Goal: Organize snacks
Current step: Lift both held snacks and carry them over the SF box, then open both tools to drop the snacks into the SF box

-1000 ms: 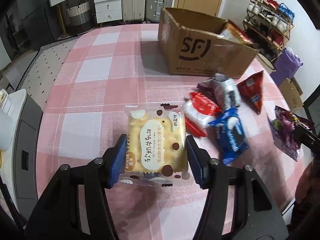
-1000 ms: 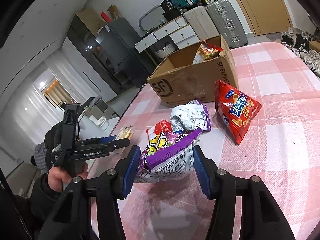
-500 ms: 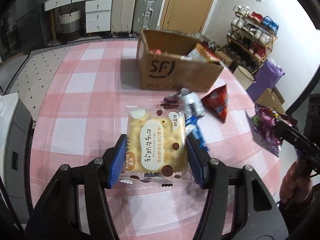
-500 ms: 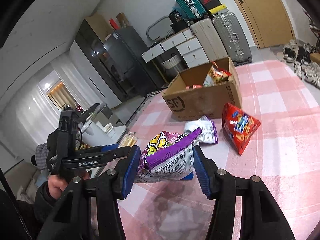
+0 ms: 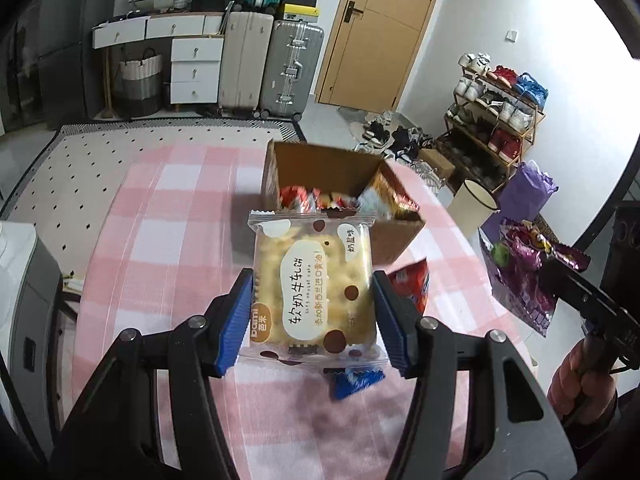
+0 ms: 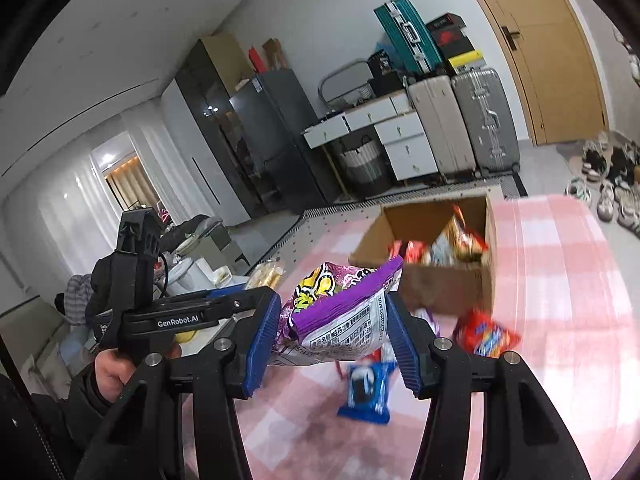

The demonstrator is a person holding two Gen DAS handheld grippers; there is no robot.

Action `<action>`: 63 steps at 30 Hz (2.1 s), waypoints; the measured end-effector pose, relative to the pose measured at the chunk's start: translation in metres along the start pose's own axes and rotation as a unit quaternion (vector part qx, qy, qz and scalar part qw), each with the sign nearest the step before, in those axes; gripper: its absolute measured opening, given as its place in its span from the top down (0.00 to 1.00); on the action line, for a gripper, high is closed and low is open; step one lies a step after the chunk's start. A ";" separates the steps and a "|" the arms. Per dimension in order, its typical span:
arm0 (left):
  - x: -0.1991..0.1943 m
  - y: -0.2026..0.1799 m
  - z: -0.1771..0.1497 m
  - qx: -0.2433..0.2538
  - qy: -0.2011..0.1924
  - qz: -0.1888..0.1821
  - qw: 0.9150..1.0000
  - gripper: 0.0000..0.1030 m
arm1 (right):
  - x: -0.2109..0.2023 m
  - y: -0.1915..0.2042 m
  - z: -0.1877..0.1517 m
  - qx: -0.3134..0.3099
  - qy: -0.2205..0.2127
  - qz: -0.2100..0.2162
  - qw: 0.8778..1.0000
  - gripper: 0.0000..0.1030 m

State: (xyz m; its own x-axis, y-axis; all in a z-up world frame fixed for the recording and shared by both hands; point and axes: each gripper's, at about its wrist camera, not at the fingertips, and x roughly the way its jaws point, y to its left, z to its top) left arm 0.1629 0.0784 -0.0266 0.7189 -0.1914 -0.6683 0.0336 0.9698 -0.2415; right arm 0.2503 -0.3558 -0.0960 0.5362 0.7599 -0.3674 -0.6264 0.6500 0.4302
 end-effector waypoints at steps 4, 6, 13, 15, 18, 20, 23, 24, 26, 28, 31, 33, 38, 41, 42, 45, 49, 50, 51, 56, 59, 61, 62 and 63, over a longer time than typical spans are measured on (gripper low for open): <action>-0.001 -0.005 0.022 0.001 -0.008 -0.002 1.000 0.47 | 0.006 0.002 0.029 -0.017 -0.009 -0.001 1.000 0.48; -0.001 -0.007 0.036 0.000 -0.014 -0.001 1.000 0.47 | 0.009 0.003 0.040 -0.024 -0.010 -0.005 1.000 0.48; 0.013 -0.019 0.086 0.010 -0.019 -0.004 1.000 0.47 | 0.038 0.003 0.084 -0.045 -0.002 -0.032 0.998 0.48; 0.021 -0.022 0.100 0.013 -0.018 -0.005 1.000 0.47 | 0.048 0.002 0.093 -0.042 -0.004 -0.030 0.999 0.48; 0.035 -0.023 0.121 0.012 -0.016 -0.005 1.000 0.47 | 0.060 -0.001 0.101 -0.043 -0.003 -0.037 0.998 0.48; 0.049 -0.024 0.133 0.011 -0.008 -0.002 1.000 0.47 | 0.065 -0.007 0.107 -0.037 -0.005 -0.040 0.999 0.48; 0.067 -0.020 0.146 0.001 -0.002 -0.013 1.000 0.47 | 0.074 -0.015 0.114 -0.035 -0.007 -0.050 0.998 0.48; 0.074 -0.020 0.149 0.003 -0.002 -0.015 1.000 0.47 | 0.078 -0.019 0.117 -0.033 -0.006 -0.052 0.998 0.48; 0.089 -0.022 0.155 0.009 0.001 -0.019 1.000 0.47 | 0.085 -0.026 0.121 -0.028 -0.006 -0.054 0.998 0.48; 0.107 -0.023 0.156 0.012 0.011 -0.023 1.000 0.47 | 0.092 -0.036 0.122 -0.023 -0.002 -0.059 0.998 0.48; 0.137 -0.021 0.157 0.008 0.025 -0.025 0.999 0.47 | 0.104 -0.052 0.122 -0.011 0.000 -0.072 0.997 0.48; 0.156 -0.017 0.156 0.000 0.032 -0.027 0.999 0.47 | 0.116 -0.063 0.123 -0.003 0.007 -0.075 0.997 0.48; 0.197 -0.005 0.148 -0.010 0.055 -0.026 0.998 0.47 | 0.140 -0.091 0.113 0.018 0.020 -0.082 0.996 0.48; 0.218 0.001 0.144 -0.009 0.063 -0.024 0.998 0.47 | 0.154 -0.104 0.111 0.029 0.026 -0.085 0.996 0.48; 0.223 0.002 0.142 -0.009 0.066 -0.025 0.997 0.47 | 0.157 -0.107 0.108 0.031 0.026 -0.086 0.995 0.48; 0.241 0.006 0.139 -0.010 0.077 -0.025 0.997 0.47 | 0.167 -0.116 0.102 0.039 0.026 -0.089 0.995 0.48; 0.262 0.012 0.137 -0.014 0.086 -0.022 0.996 0.47 | 0.182 -0.126 0.097 0.048 0.034 -0.093 0.994 0.48; 0.264 0.013 0.135 -0.013 0.084 -0.021 0.996 0.47 | 0.184 -0.126 0.096 0.048 0.035 -0.095 0.994 0.48; 0.266 0.013 0.136 -0.012 0.082 -0.021 0.996 0.46 | 0.187 -0.127 0.096 0.047 0.035 -0.096 0.994 0.48; 0.276 0.009 0.135 -0.005 0.089 -0.025 0.996 0.37 | 0.196 -0.124 0.096 0.039 0.031 -0.104 0.993 0.41; 0.274 0.007 0.134 -0.002 0.095 -0.032 0.995 0.24 | 0.189 -0.117 0.097 0.021 0.011 -0.111 0.994 0.18; 0.271 0.007 0.134 -0.002 0.093 -0.031 0.995 0.22 | 0.181 -0.116 0.100 0.020 0.002 -0.111 0.994 0.18; 0.267 0.007 0.134 -0.004 0.093 -0.031 0.995 0.22 | 0.176 -0.116 0.101 0.022 -0.004 -0.109 0.994 0.18; 0.265 0.008 0.134 -0.006 0.093 -0.030 0.995 0.22 | 0.170 -0.116 0.102 0.024 -0.011 -0.106 0.994 0.18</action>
State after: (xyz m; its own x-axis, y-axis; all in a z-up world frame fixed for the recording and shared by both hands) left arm 0.4472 0.0552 -0.1112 0.5744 -0.2742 -0.7713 0.0625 0.9542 -0.2927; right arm 0.4714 -0.3023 -0.1241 0.6664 0.6046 -0.4363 -0.4695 0.7949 0.3842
